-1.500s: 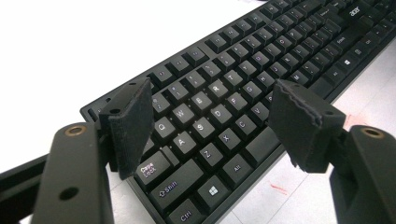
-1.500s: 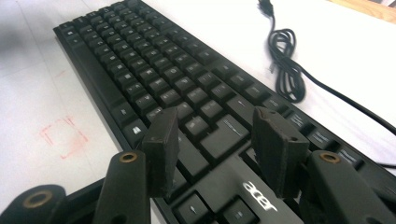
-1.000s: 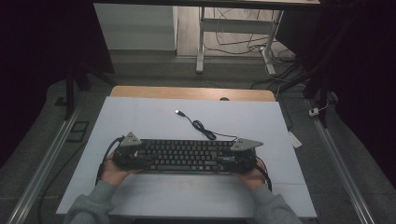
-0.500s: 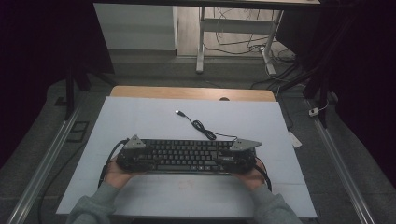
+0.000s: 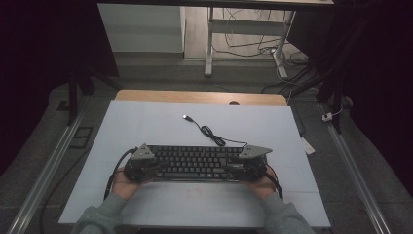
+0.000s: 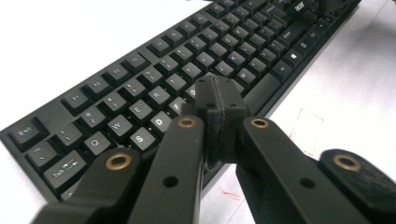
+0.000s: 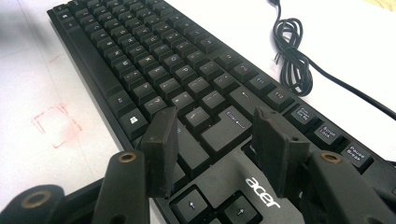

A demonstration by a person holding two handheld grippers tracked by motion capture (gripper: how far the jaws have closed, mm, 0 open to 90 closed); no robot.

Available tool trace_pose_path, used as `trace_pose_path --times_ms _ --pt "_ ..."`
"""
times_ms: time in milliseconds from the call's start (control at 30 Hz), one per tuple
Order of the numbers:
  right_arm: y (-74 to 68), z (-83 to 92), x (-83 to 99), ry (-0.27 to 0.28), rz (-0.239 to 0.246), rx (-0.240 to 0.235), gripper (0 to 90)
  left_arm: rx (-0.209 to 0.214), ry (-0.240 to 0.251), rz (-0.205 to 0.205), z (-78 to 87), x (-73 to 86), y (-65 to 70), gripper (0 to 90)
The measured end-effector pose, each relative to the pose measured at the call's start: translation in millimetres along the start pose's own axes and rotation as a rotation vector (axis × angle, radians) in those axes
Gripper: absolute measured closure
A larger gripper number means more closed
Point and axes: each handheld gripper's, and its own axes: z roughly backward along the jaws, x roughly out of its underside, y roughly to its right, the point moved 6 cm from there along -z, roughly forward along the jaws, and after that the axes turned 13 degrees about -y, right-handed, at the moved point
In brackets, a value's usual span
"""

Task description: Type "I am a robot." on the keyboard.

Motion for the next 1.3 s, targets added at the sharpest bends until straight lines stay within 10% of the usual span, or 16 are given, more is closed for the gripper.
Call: trace_pose_path --times_ms 1300 --pt "-2.9 -6.6 1.5 -0.037 0.024 0.009 50.5 -0.032 -0.119 -0.06 -40.6 7.4 12.0 88.3"
